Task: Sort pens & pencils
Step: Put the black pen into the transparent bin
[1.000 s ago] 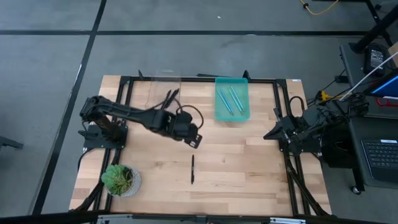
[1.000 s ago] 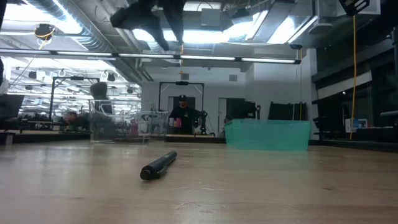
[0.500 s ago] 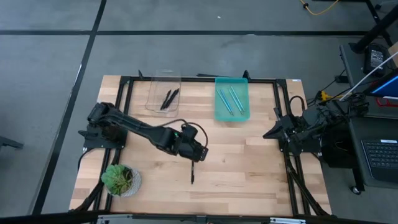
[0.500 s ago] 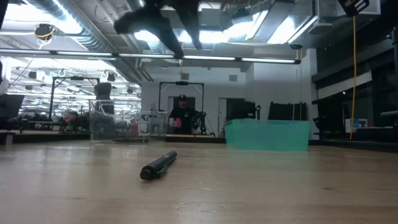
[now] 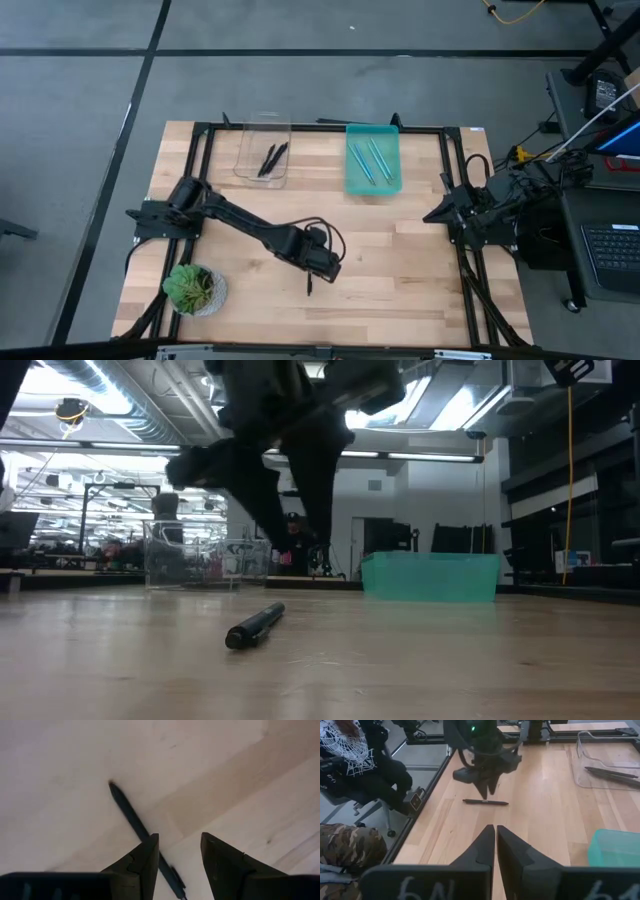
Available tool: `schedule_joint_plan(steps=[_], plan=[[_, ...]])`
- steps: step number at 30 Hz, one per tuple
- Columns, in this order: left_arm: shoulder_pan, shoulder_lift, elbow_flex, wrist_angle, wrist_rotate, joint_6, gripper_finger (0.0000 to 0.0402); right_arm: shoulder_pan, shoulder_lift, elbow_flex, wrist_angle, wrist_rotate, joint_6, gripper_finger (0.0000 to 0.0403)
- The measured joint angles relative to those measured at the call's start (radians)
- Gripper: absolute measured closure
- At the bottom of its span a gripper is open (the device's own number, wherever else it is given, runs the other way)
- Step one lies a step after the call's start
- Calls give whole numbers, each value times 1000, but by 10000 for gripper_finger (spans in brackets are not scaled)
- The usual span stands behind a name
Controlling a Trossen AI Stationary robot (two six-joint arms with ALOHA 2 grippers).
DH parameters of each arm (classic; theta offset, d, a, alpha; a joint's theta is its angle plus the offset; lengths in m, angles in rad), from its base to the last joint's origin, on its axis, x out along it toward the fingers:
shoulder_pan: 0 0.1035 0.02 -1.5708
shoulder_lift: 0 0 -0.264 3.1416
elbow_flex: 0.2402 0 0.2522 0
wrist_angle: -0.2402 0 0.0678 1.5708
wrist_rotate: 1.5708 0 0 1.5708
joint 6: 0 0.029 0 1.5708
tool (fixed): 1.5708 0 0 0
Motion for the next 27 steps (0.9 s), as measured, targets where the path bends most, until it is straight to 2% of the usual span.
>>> schedule_joint_plan(steps=[14,22,27], plan=[[-39,66,-1,-11,-18,-117,263,0,0,0,0,3,-3,382],[-39,100,1,-10,-19,-130,263,0,0,0,0,3,-2,382],[-39,131,6,-22,16,-157,263,0,0,0,1,6,-3,382]])
